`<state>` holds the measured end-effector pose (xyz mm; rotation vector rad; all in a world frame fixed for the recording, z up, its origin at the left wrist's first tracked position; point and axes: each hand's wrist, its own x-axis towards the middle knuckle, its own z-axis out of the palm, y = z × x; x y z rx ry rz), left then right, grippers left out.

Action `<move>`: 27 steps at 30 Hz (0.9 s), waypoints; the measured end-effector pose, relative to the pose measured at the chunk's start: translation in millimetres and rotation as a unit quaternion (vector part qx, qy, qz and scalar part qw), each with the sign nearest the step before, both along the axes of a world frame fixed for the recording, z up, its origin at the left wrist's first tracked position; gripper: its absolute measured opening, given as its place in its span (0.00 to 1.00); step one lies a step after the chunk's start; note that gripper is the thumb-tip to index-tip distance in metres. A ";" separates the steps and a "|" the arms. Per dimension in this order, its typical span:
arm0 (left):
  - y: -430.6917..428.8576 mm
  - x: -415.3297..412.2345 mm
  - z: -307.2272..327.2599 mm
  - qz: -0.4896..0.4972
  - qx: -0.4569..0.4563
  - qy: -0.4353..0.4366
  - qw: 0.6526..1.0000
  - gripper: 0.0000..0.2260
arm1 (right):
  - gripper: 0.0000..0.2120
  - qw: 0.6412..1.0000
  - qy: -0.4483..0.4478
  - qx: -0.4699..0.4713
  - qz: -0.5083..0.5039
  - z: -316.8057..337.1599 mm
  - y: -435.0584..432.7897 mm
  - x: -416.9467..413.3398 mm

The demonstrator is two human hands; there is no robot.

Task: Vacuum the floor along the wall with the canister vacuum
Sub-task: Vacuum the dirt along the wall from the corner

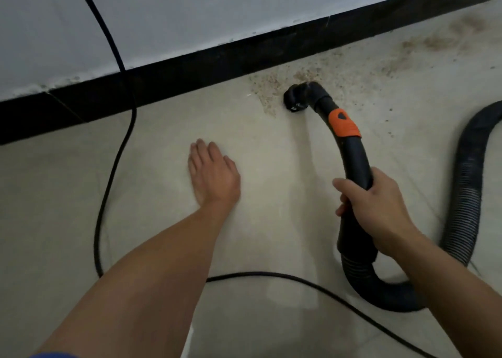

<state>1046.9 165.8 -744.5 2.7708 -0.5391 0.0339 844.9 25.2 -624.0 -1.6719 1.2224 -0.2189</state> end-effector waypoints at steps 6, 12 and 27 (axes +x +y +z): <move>0.1 1.3 -1.8 0.002 0.030 0.006 1.000 0.22 | 0.07 0.998 0.032 -0.011 0.047 -4.8 17.9 15.5; -0.2 1.7 0.1 0.013 0.050 0.019 0.998 0.21 | 0.07 1.000 0.009 -0.005 0.018 -7.2 -17.8 62.6; -3.8 2.6 12.0 0.030 0.058 0.046 0.997 0.24 | 0.08 0.991 0.065 -0.022 0.111 -7.1 -49.6 82.1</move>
